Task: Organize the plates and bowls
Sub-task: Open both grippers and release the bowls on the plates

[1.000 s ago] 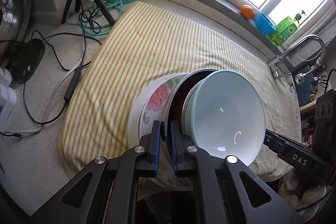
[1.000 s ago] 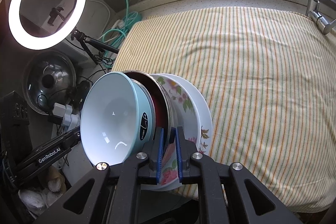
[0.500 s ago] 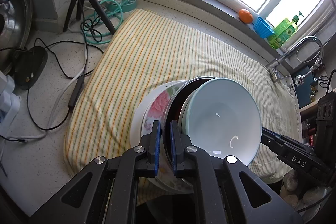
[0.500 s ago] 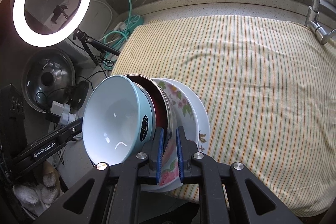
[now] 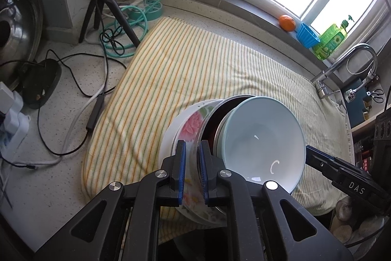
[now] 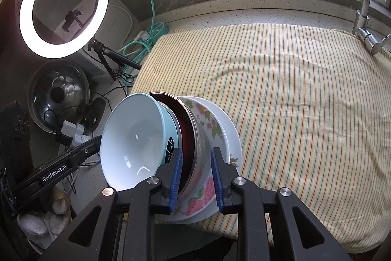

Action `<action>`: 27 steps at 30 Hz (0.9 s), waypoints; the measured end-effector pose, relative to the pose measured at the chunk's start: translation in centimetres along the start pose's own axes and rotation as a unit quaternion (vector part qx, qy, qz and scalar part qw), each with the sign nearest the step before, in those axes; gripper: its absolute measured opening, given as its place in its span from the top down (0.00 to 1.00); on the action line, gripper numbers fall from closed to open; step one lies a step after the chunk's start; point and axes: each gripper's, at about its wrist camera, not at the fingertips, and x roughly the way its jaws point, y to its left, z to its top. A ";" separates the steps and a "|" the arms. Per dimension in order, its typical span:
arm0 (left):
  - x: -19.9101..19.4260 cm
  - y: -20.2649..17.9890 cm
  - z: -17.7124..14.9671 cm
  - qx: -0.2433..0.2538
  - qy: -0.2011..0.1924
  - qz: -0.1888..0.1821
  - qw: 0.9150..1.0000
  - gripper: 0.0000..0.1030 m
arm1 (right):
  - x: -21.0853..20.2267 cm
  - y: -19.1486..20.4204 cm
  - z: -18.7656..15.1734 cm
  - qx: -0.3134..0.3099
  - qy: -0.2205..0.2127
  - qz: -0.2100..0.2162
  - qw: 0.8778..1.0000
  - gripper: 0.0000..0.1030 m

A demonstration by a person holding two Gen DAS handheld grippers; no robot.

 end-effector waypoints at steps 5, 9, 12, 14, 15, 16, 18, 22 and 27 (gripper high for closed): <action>-0.5 0.3 0.1 0.001 -0.010 0.006 1.000 0.91 | -0.8 0.0 0.1 0.001 -0.015 -0.004 1.000 0.71; -1.1 0.5 0.0 0.005 -0.019 0.015 1.000 0.87 | -1.5 0.1 0.0 -0.005 -0.029 -0.013 0.999 0.69; -1.6 0.6 -0.2 0.007 -0.025 0.022 0.999 0.85 | -2.1 0.1 -0.2 -0.010 -0.043 -0.025 0.999 0.59; -1.9 0.7 -0.2 0.007 -0.031 0.028 0.999 0.84 | -2.6 0.1 -0.4 -0.009 -0.055 -0.027 0.998 0.57; -2.1 0.7 -0.3 0.010 -0.034 0.031 0.999 0.81 | -2.9 0.1 -0.4 -0.010 -0.060 -0.030 0.998 0.57; -2.4 0.6 -0.4 0.013 -0.037 0.034 0.999 0.80 | -3.1 0.2 -0.5 -0.011 -0.064 -0.033 0.997 0.57; -2.9 0.3 -0.6 0.019 -0.043 0.037 0.998 0.71 | -3.6 0.3 -0.6 -0.014 -0.072 -0.042 0.996 0.55; -4.0 -0.7 -1.1 0.038 -0.061 0.040 0.997 0.52 | -4.7 0.7 -1.2 -0.027 -0.090 -0.058 0.994 0.54; -5.2 -2.0 -1.8 0.059 -0.078 0.037 0.994 0.36 | -5.7 1.8 -1.9 -0.042 -0.110 -0.061 0.991 0.35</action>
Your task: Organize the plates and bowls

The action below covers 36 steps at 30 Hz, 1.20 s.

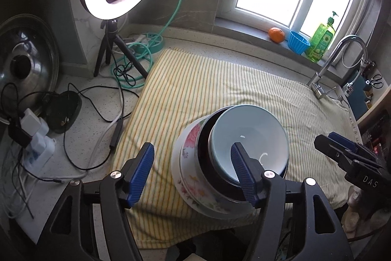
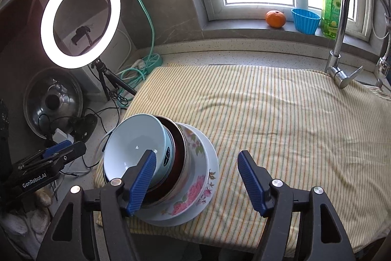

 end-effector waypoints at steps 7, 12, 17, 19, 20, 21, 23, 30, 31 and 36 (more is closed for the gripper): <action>-0.7 -0.8 -0.3 0.008 -0.002 -0.003 1.000 0.34 | -1.5 1.0 -0.4 -0.018 -0.023 -0.011 1.000 0.27; -0.8 -1.1 -0.3 0.013 -0.003 -0.003 1.000 0.34 | -1.7 0.9 -0.8 -0.009 -0.022 -0.009 1.000 0.27; -1.0 -1.1 -0.3 0.015 -0.006 -0.003 1.000 0.34 | -1.8 0.6 -1.0 0.004 -0.022 -0.010 1.000 0.26; -1.0 -1.1 -0.4 0.015 -0.006 -0.003 1.000 0.34 | -1.9 0.5 -1.0 0.006 -0.022 -0.011 1.000 0.26; -1.0 -1.1 -0.3 0.015 -0.006 -0.003 1.000 0.34 | -1.9 0.5 -0.9 0.007 -0.022 -0.011 1.000 0.26; -1.1 -1.2 -0.3 0.015 -0.006 -0.004 1.000 0.34 | -1.9 0.5 -0.9 0.007 -0.022 -0.011 1.000 0.26; -1.1 -1.2 -0.4 0.016 -0.007 -0.003 1.000 0.34 | -1.9 0.5 -0.9 0.007 -0.022 -0.011 1.000 0.26; -1.2 -1.3 -0.4 0.016 -0.006 -0.004 1.000 0.34 | -1.7 0.6 -1.0 0.007 -0.017 -0.008 1.000 0.26; -1.2 -1.3 -0.4 0.016 -0.007 -0.003 1.000 0.34 | -1.6 0.6 -1.0 0.008 -0.016 -0.008 1.000 0.26; -1.2 -1.3 -0.4 0.017 -0.006 -0.005 1.000 0.34 | -1.5 0.3 -1.1 0.013 -0.014 -0.011 1.000 0.26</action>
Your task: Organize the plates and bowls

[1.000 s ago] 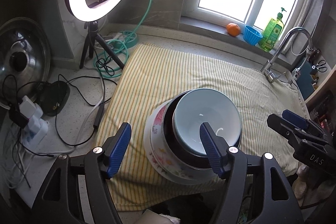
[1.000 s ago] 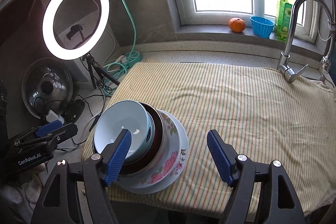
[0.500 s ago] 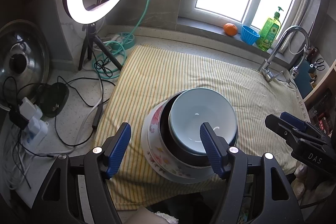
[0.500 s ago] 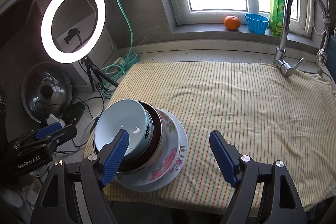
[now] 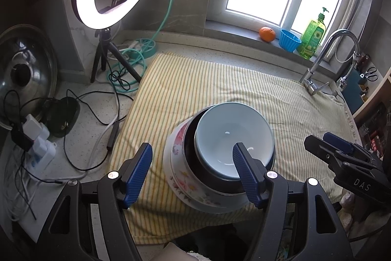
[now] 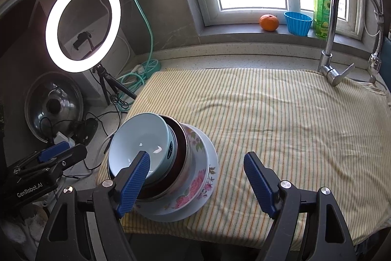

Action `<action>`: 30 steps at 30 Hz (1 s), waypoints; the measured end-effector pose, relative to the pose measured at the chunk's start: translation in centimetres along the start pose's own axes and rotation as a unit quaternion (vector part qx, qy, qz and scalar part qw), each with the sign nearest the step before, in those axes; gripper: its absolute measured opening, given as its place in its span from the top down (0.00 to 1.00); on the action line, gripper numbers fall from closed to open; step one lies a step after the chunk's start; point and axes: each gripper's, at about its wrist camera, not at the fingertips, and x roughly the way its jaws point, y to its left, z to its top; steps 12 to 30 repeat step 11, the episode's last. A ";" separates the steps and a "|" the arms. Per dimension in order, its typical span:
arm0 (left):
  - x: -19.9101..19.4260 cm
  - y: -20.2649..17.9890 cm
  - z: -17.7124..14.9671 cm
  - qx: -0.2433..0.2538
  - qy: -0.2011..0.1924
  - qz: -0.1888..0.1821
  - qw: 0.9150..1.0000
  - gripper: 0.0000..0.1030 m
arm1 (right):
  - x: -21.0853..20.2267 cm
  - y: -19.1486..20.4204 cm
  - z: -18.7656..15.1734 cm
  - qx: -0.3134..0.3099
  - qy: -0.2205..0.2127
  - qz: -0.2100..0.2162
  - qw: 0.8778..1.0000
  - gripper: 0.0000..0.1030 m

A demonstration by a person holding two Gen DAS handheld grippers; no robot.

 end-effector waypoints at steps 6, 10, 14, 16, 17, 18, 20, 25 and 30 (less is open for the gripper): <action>0.1 -0.2 0.2 0.001 -0.001 0.001 1.000 0.34 | 0.1 -0.3 -0.1 0.005 0.003 -0.002 1.000 0.26; 0.1 -0.3 0.3 0.003 -0.004 0.004 1.000 0.34 | 0.2 -0.5 -0.1 0.007 0.006 -0.003 1.000 0.26; 0.1 -0.4 0.3 0.005 -0.005 0.006 1.000 0.34 | 0.3 -0.5 -0.1 0.008 0.007 -0.003 1.000 0.26; 0.1 -0.4 0.3 0.005 -0.005 0.006 1.000 0.34 | 0.3 -0.5 -0.1 0.008 0.007 -0.003 1.000 0.26; 0.1 -0.4 0.3 0.005 -0.005 0.006 1.000 0.34 | 0.3 -0.5 -0.1 0.008 0.007 -0.003 1.000 0.26; 0.1 -0.4 0.3 0.005 -0.005 0.006 1.000 0.34 | 0.3 -0.5 -0.1 0.008 0.007 -0.003 1.000 0.26; 0.1 -0.4 0.3 0.005 -0.005 0.006 1.000 0.34 | 0.3 -0.5 -0.1 0.008 0.007 -0.003 1.000 0.26; 0.1 -0.4 0.3 0.005 -0.005 0.006 1.000 0.34 | 0.3 -0.5 -0.1 0.008 0.007 -0.003 1.000 0.26; 0.1 -0.4 0.3 0.005 -0.005 0.006 1.000 0.34 | 0.3 -0.5 -0.1 0.008 0.007 -0.003 1.000 0.26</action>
